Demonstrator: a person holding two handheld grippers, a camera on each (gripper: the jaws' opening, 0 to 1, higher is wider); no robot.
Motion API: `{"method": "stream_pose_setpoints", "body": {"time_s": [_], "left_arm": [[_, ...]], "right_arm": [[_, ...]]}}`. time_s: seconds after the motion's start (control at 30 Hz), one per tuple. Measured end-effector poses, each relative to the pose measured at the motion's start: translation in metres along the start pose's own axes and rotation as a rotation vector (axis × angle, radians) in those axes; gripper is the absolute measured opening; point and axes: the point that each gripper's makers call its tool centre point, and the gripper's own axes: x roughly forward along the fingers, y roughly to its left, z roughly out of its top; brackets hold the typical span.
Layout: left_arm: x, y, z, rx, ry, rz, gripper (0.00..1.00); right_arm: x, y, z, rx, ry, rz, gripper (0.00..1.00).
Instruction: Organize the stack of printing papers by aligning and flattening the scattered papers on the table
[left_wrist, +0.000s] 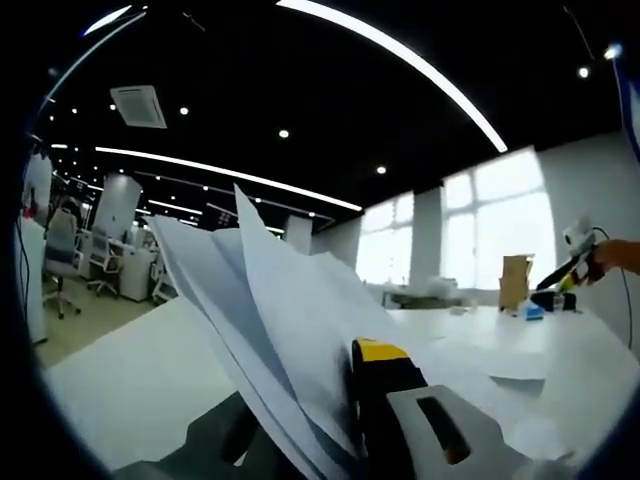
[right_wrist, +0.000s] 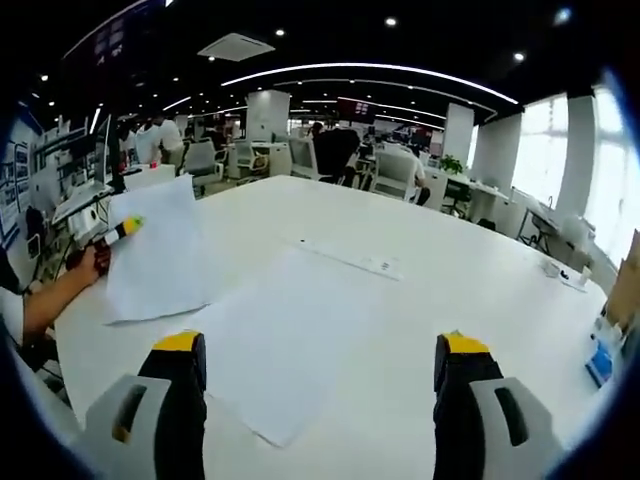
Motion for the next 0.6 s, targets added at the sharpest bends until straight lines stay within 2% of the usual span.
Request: {"method": "stream_pose_setpoints", "body": {"time_s": [0.33, 0.6], "left_arm": [[-0.001, -0.002, 0.003, -0.012, -0.013, -0.007, 0.11], [-0.001, -0.004, 0.002, 0.001, -0.006, -0.008, 0.11]], "right_arm": [[0.005, -0.007, -0.010, 0.033, 0.012, -0.041, 0.90], [0.017, 0.006, -0.007, 0.026, -0.001, 0.009, 0.90]]}}
